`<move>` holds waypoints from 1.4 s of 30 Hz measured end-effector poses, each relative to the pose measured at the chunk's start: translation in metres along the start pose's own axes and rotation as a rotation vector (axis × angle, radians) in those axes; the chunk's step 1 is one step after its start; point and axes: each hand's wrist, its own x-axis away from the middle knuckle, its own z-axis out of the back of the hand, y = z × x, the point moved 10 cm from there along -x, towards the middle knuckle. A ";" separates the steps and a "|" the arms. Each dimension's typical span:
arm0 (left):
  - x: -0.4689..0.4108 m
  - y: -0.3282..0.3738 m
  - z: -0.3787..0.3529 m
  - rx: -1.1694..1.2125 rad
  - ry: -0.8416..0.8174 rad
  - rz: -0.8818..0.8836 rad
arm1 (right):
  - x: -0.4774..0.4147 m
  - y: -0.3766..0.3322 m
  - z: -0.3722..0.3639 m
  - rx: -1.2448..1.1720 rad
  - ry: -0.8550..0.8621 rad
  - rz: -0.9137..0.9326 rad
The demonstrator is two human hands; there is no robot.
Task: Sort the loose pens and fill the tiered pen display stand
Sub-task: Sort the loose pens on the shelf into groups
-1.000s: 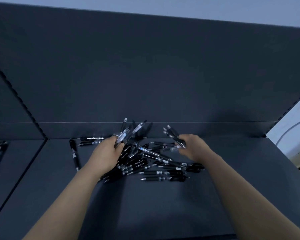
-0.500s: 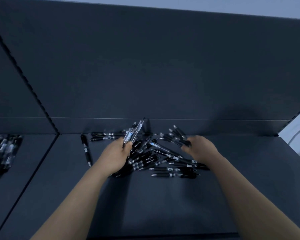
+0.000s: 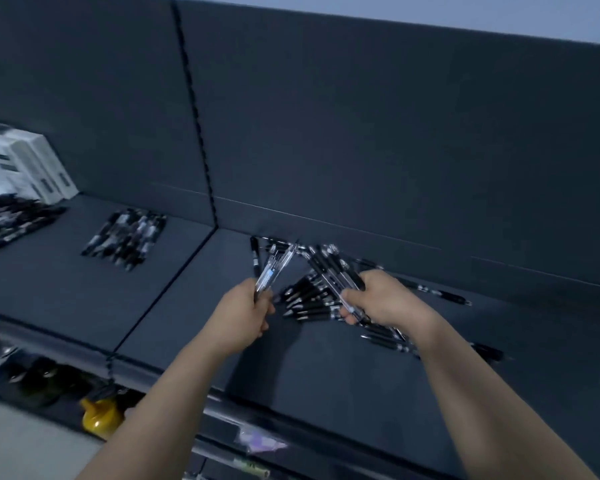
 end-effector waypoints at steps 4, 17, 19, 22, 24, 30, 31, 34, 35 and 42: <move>0.013 -0.038 0.049 -0.097 0.105 0.029 | -0.011 -0.033 -0.045 -0.026 -0.089 0.002; -0.002 -0.177 0.245 -0.159 0.232 0.127 | -0.082 -0.193 -0.198 0.012 -0.061 0.027; -0.015 -0.192 0.268 -0.158 0.211 0.129 | -0.098 -0.208 -0.215 0.011 -0.020 -0.008; -0.035 -0.208 0.292 -0.170 0.172 0.131 | -0.119 -0.222 -0.232 -0.029 0.041 -0.061; -0.051 -0.214 0.302 -0.189 0.146 0.132 | -0.129 -0.226 -0.235 -0.035 0.082 -0.108; -0.102 -0.227 0.311 -0.240 0.111 0.173 | -0.154 -0.240 -0.232 -0.017 0.152 -0.156; -0.111 -0.227 0.310 -0.248 0.103 0.180 | -0.160 -0.244 -0.232 -0.002 0.157 -0.155; -0.136 -0.226 0.305 -0.272 0.090 0.194 | -0.177 -0.252 -0.230 0.014 0.168 -0.170; -0.145 -0.226 0.304 -0.280 0.096 0.193 | -0.183 -0.255 -0.231 0.025 0.161 -0.167; -0.182 -0.223 0.280 -0.161 0.110 0.161 | -0.215 -0.263 -0.248 -0.038 0.080 -0.151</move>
